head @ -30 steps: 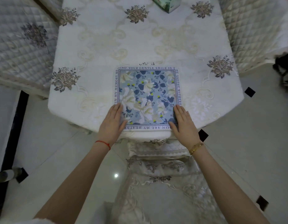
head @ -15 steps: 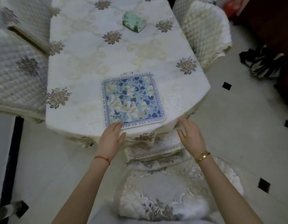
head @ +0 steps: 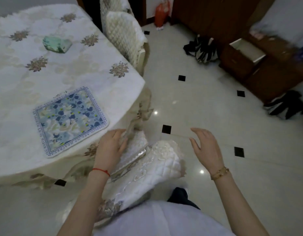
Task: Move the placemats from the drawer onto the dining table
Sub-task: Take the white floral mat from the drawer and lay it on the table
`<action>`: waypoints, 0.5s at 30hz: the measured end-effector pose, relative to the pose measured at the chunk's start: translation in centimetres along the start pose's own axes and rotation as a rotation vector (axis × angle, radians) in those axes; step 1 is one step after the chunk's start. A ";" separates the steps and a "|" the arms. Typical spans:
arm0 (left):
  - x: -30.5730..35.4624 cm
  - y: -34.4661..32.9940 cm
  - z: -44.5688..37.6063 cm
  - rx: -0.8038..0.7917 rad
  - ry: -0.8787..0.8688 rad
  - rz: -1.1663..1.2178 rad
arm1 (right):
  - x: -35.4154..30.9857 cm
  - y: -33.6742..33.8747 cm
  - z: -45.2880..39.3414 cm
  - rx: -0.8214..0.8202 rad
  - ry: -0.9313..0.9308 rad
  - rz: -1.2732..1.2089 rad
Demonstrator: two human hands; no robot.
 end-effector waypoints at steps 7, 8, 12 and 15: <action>17.7 -7.7 -4.0 -0.019 -0.081 0.099 | 16.9 9.5 7.9 0.073 -0.192 0.027; 19.8 -8.4 -4.6 -0.015 -0.104 0.106 | 18.7 10.7 8.5 0.091 -0.217 0.027; 26.6 -10.4 -7.0 -0.041 -0.145 0.140 | 24.8 14.1 9.3 0.119 -0.307 0.006; 30.0 -11.8 -9.8 -0.080 -0.180 0.110 | 28.5 15.1 8.9 0.141 -0.354 -0.031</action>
Point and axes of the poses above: each hand's wrist, its own z-axis away from the middle knuckle, its own y-axis out of the back of the hand, x = y × z, the point moved 8 cm from there along -z, towards the middle knuckle, and after that the axes turned 8 degrees about -x, right-handed, at the moved point
